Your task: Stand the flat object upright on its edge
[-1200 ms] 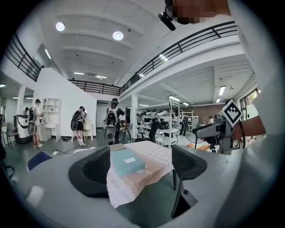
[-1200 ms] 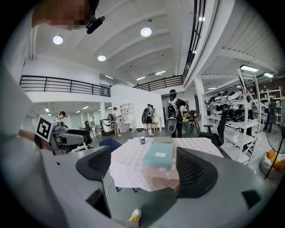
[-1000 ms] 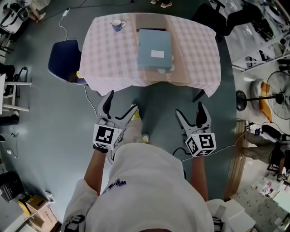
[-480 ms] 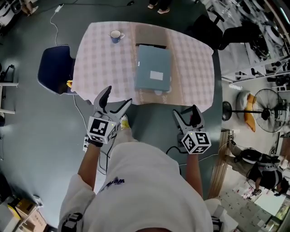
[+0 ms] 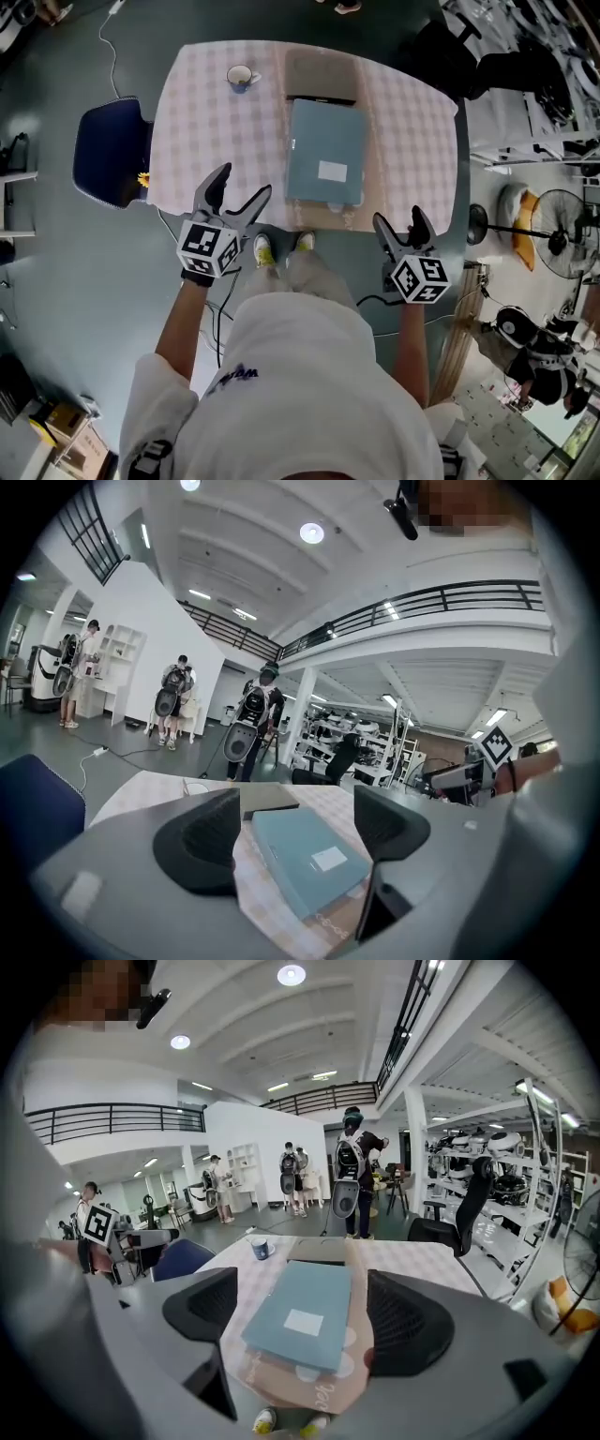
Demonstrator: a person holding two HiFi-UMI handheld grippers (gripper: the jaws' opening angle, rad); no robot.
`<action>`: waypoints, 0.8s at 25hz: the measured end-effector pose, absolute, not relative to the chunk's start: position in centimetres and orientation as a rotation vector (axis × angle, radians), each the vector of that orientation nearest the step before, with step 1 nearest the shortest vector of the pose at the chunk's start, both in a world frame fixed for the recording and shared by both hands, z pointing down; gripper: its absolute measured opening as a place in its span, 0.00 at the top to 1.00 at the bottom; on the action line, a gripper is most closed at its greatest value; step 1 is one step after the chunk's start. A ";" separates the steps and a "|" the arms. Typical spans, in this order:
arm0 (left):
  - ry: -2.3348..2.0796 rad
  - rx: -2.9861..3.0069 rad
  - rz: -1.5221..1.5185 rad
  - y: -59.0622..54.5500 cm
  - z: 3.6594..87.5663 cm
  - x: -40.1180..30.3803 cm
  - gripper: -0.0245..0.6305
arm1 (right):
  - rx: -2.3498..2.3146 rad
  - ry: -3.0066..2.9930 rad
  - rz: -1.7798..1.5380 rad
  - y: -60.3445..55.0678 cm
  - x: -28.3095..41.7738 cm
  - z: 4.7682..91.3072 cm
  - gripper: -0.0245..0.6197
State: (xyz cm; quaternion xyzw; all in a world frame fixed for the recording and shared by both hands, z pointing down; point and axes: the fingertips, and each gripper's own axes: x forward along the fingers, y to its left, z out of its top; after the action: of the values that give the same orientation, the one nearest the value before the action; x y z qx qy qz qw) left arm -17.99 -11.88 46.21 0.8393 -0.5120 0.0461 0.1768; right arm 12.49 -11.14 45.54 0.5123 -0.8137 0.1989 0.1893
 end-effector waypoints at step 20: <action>-1.244 2.188 0.381 -29.6 61.4 -11.1 0.40 | 1.151 -2.300 0.708 -31.3 15.1 58.8 0.32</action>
State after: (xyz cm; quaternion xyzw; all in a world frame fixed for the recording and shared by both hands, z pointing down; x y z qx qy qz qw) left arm -11.14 -29.61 61.42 0.8215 -0.4672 0.1432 0.2938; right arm 15.13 -31.27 58.76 0.4192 -0.8382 0.2581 0.2347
